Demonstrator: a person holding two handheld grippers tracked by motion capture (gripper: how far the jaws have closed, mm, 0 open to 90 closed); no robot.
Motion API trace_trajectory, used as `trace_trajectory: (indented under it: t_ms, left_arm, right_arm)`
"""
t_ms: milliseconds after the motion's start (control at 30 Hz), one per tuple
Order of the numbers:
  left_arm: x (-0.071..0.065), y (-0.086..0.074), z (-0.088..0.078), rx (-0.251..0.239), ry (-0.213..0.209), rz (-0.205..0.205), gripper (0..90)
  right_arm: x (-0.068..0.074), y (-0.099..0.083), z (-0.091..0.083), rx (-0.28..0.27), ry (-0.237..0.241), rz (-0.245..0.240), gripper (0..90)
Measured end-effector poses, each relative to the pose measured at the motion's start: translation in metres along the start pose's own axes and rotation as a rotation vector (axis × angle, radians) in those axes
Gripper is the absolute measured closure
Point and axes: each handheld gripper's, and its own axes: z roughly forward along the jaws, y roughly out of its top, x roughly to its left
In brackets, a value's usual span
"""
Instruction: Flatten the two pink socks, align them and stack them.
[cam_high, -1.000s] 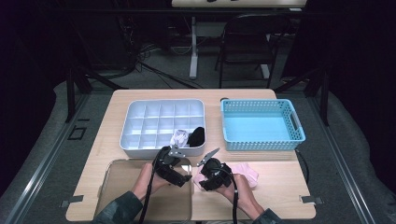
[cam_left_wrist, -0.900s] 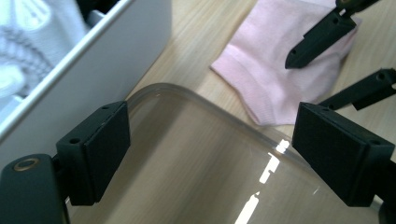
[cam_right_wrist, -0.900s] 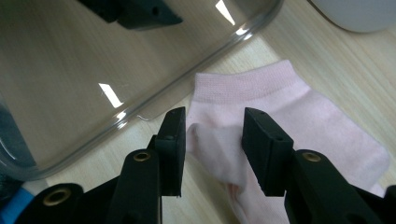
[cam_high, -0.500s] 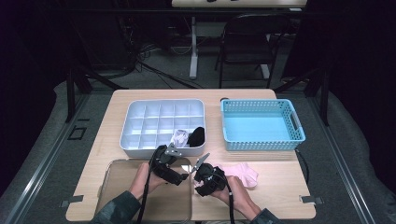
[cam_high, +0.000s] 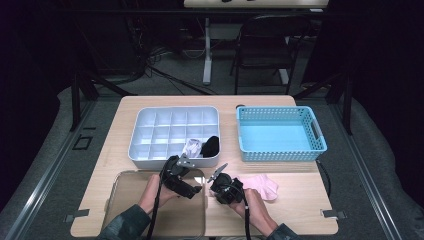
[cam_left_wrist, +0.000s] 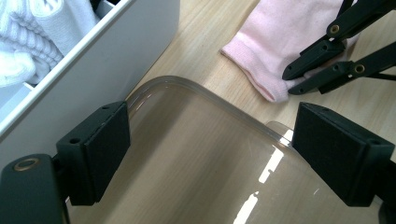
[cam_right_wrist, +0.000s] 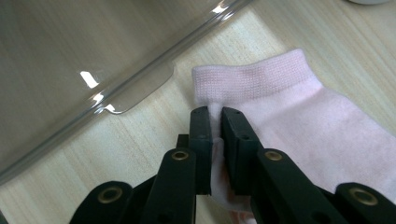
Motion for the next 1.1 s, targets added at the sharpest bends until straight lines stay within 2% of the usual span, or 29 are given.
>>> trace_trajectory:
  t_ms: [33, 133, 167, 200, 233, 267, 300, 333, 433, 467, 533, 633, 833, 1100]
  left_arm:
    - [0.000, 0.000, 0.000, -0.004, -0.006, -0.001, 11.6]
    - [0.000, 0.000, 0.000, -0.005, -0.007, -0.001, 11.6]
    - [0.000, 0.000, 0.001, -0.004, -0.009, 0.000, 11.6]
    - [0.000, 0.000, 0.001, -0.004, -0.009, 0.000, 11.6]
    - [0.000, 0.000, 0.001, -0.002, -0.011, 0.005, 11.6]
    - [0.000, 0.000, 0.001, -0.002, -0.011, 0.005, 11.6]
    - [-0.001, 0.000, 0.001, 0.000, -0.015, 0.008, 11.6]
    - [-0.001, 0.000, 0.002, -0.002, -0.015, 0.006, 11.6]
    - [-0.003, 0.001, 0.002, 0.002, -0.012, 0.010, 11.6]
    - [-0.003, 0.001, 0.002, 0.004, -0.024, 0.011, 11.7]
    - [-0.004, 0.001, 0.003, 0.000, -0.018, 0.011, 11.7]
    - [-0.007, 0.002, 0.004, -0.012, -0.022, 0.016, 11.9]
    - [-0.016, 0.006, 0.007, -0.032, -0.042, 0.030, 13.0]
    - [-0.036, 0.013, 0.013, -0.066, -0.040, 0.066, 15.2]
  right_arm:
    - [-0.001, 0.000, -0.001, 0.001, 0.000, 0.006, 83.5]
    - [-0.008, -0.002, -0.008, -0.058, 0.039, 0.048, 83.9]
    - [-0.010, -0.002, -0.012, -0.089, 0.055, 0.077, 83.9]
    - [-0.010, -0.002, -0.012, -0.089, 0.055, 0.077, 83.9]
    - [-0.015, -0.003, -0.022, -0.124, 0.078, 0.101, 84.0]
    - [-0.015, -0.003, -0.022, -0.124, 0.078, 0.101, 84.0]
    - [-0.020, -0.005, -0.030, -0.165, 0.100, 0.129, 84.1]
    - [-0.021, -0.006, -0.031, -0.182, 0.106, 0.138, 84.0]
    - [-0.024, -0.008, -0.036, -0.196, 0.111, 0.152, 84.0]
    - [-0.028, -0.011, -0.042, -0.221, 0.104, 0.164, 84.0]
    - [-0.028, -0.012, -0.044, -0.227, 0.103, 0.171, 84.0]
    - [-0.034, -0.019, -0.059, -0.267, 0.078, 0.200, 83.9]
    - [-0.044, -0.033, -0.072, -0.272, 0.028, 0.242, 83.6]
    - [-0.054, -0.051, -0.076, -0.256, -0.019, 0.280, 82.8]
